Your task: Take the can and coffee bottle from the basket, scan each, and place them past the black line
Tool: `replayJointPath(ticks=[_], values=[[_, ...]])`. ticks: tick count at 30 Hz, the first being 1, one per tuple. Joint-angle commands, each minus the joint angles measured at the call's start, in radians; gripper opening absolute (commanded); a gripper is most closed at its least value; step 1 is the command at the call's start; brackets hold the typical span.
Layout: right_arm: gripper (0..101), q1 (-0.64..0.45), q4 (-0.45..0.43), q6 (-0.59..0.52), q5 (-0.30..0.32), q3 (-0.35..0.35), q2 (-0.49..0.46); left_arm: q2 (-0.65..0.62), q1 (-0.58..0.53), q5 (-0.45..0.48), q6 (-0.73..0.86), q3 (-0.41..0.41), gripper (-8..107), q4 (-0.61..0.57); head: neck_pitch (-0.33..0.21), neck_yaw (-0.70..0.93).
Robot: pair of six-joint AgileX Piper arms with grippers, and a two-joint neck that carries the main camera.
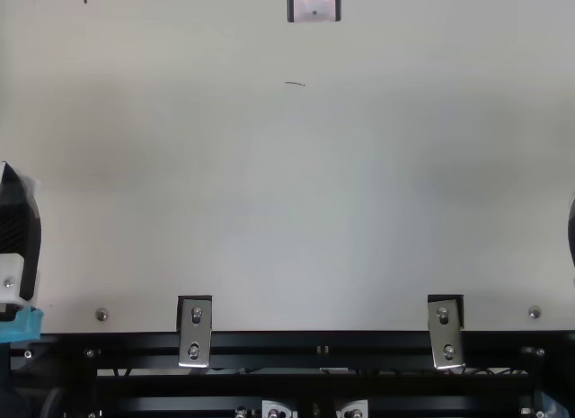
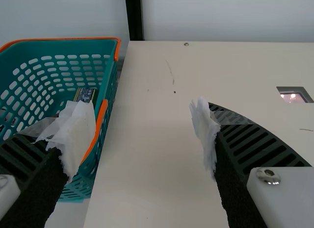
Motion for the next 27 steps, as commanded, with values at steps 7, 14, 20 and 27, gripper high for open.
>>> replayJointPath(ticks=[7, 14, 20, 27], values=[[101, 0.0, 0.0, 0.0, 0.0, 0.0, 0.0, 0.0, 0.0, 0.0, 0.0, 0.0, 90, 0.0, -0.01, 0.13], [101, 0.0, 0.0, 0.0, 0.0, 0.0, 0.0, 0.0, 0.0, 0.0, 0.0, 0.0, 90, 0.0, -0.013, 0.257], [101, 0.0, 0.0, 0.0, 0.0, 0.0, 0.0, 0.0, 0.0, 0.0, 0.0, 0.0, 90, 0.0, -0.033, 0.369], [101, 0.0, 0.0, 0.0, 0.0, 0.0, 0.0, 0.0, 0.0, 0.0, 0.0, 0.0, 90, 0.0, -0.048, 0.517]])
